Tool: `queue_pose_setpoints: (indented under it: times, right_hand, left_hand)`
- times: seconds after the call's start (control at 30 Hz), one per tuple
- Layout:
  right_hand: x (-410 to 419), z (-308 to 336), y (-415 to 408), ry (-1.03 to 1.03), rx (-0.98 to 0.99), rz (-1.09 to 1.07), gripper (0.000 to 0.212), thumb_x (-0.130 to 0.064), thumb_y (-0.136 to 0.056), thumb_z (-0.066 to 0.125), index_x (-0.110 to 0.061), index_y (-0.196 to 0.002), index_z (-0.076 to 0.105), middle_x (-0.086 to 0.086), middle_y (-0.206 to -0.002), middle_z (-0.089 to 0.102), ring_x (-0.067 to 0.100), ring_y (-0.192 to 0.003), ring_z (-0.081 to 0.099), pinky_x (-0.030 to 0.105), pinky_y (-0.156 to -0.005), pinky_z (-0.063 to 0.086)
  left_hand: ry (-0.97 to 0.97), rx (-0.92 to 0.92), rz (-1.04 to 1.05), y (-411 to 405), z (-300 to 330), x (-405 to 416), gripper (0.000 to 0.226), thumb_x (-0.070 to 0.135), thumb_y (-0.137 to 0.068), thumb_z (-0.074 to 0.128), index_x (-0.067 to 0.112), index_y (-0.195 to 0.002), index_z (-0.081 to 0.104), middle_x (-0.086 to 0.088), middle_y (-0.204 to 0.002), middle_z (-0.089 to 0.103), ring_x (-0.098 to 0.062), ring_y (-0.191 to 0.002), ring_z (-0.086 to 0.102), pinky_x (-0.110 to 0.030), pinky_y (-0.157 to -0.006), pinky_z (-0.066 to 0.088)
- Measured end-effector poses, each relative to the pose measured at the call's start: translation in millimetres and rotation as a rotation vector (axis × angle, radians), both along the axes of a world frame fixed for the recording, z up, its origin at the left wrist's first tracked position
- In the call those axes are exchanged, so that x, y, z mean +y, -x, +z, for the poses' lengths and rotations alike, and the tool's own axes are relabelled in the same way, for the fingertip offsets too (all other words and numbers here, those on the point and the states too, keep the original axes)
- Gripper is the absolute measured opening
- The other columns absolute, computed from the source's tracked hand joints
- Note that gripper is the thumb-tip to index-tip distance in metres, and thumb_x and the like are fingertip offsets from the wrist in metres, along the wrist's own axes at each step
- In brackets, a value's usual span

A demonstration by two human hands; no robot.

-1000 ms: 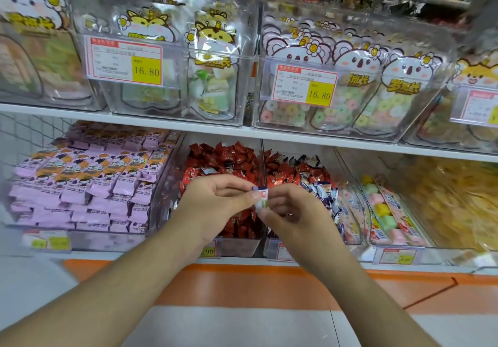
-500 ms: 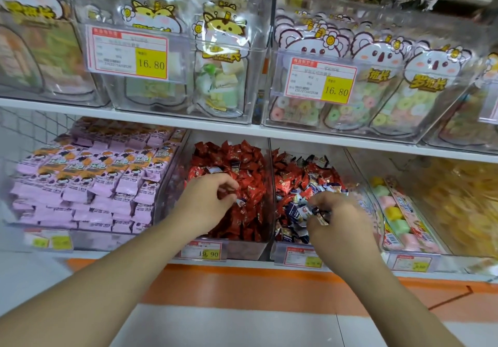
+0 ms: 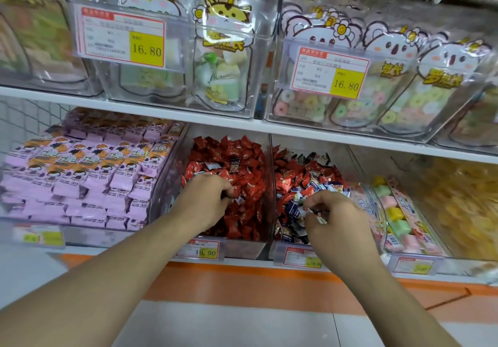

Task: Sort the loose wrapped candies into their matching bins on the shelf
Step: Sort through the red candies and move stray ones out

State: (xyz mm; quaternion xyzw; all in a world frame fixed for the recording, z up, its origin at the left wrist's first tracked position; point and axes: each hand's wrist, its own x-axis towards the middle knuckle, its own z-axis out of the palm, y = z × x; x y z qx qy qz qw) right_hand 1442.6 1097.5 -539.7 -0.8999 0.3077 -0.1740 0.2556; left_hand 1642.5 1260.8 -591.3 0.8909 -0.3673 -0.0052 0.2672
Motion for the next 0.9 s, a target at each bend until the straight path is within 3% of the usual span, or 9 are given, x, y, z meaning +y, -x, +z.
queue_pose_setpoints:
  times: [0.1, 0.17, 0.27, 0.37, 0.43, 0.53, 0.67, 0.8, 0.9]
  right_hand:
    - [4, 3, 2, 0.016, -0.019, -0.001, 0.019, -0.01, -0.092, 0.067, -0.026, -0.102, 0.069, -0.008, -0.11, 0.064, 0.007, -0.097, 0.058, -0.003, -0.067, 0.032]
    - [6, 4, 4, 0.022, -0.029, 0.0, 0.019, -0.009, -0.093, 0.066, -0.024, -0.104, 0.07, -0.008, -0.111, 0.064, 0.005, -0.094, 0.056, -0.004, -0.065, 0.035]
    - [13, 7, 4, 0.023, -0.056, 0.034, 0.022, -0.01, -0.094, 0.065, -0.025, -0.11, 0.07, -0.01, -0.114, 0.065, 0.003, -0.094, 0.055, -0.005, -0.071, 0.035]
    - [25, 14, 1, -0.023, -0.14, 0.163, 0.029, -0.021, -0.096, 0.068, -0.031, -0.123, 0.065, -0.019, -0.117, 0.064, -0.002, -0.104, 0.057, -0.002, -0.081, 0.037]
    - [34, 18, -1, -0.111, -0.207, 0.254, 0.026, -0.027, -0.095, 0.071, -0.036, -0.119, 0.065, -0.024, -0.108, 0.067, -0.003, -0.105, 0.061, 0.009, -0.088, 0.046]
    - [36, 20, -2, -0.149, -0.239, 0.261, 0.01, -0.028, -0.094, 0.074, -0.036, -0.099, 0.07, -0.021, -0.09, 0.07, 0.002, -0.091, 0.066, 0.018, -0.078, 0.053]
    - [19, 18, 2, -0.097, -0.242, 0.123, 0.008, -0.028, -0.094, 0.073, -0.035, -0.091, 0.07, -0.015, -0.083, 0.07, 0.004, -0.08, 0.064, 0.02, -0.068, 0.051]
    - [-4, 12, 9, 0.065, -0.138, -0.068, 0.026, -0.019, -0.094, 0.07, -0.029, -0.118, 0.069, -0.009, -0.112, 0.066, 0.012, -0.1, 0.063, 0.03, -0.085, 0.053]
    - [-9, 7, 10, 0.043, -0.141, -0.077, 0.031, -0.009, -0.089, 0.067, -0.03, -0.111, 0.068, -0.008, -0.11, 0.067, 0.009, -0.094, 0.063, 0.025, -0.079, 0.053]
  left_hand:
    - [0.104, 0.049, 0.038, 5, 13, 7, 0.009, 0.025, -0.091, 0.077, 0.029, -0.098, 0.081, 0.012, -0.107, 0.075, 0.001, -0.081, 0.063, -0.026, -0.085, 0.057]
    - [0.157, 0.104, 0.049, 10, 24, 11, 0.008, 0.03, -0.092, 0.076, 0.032, -0.098, 0.081, 0.016, -0.109, 0.075, 0.002, -0.087, 0.065, -0.024, -0.087, 0.055]
    - [0.239, 0.229, 0.005, 24, 42, 16, 0.005, 0.032, -0.09, 0.078, 0.035, -0.092, 0.081, 0.023, -0.093, 0.075, 0.006, -0.078, 0.066, -0.019, -0.082, 0.054]
    - [0.385, 0.44, -0.093, 44, 59, 19, 0.009, 0.024, -0.089, 0.08, 0.034, -0.089, 0.081, 0.021, -0.085, 0.076, 0.004, -0.087, 0.07, -0.024, -0.089, 0.056]
    - [0.46, 0.568, -0.138, 57, 68, 18, 0.009, 0.021, -0.09, 0.079, 0.03, -0.092, 0.081, 0.014, -0.086, 0.079, -0.002, -0.089, 0.074, -0.03, -0.092, 0.057]
    - [0.522, 0.662, -0.178, 69, 70, 13, 0.009, 0.019, -0.09, 0.079, 0.027, -0.095, 0.081, 0.006, -0.088, 0.08, -0.01, -0.091, 0.076, -0.039, -0.094, 0.058]
    - [0.463, 0.634, -0.174, 63, 57, 10, 0.01, 0.025, -0.091, 0.078, 0.033, -0.097, 0.08, 0.011, -0.094, 0.079, -0.008, -0.095, 0.073, -0.038, -0.094, 0.058]
    - [0.327, 0.467, -0.105, 35, 35, 5, 0.012, 0.024, -0.093, 0.075, 0.035, -0.098, 0.076, 0.014, -0.092, 0.075, 0.002, -0.091, 0.069, -0.026, -0.091, 0.058]
    - [0.268, 0.446, -0.107, 16, 24, -3, 0.014, 0.02, -0.095, 0.072, 0.031, -0.104, 0.075, 0.014, -0.094, 0.076, 0.004, -0.094, 0.069, -0.026, -0.094, 0.057]
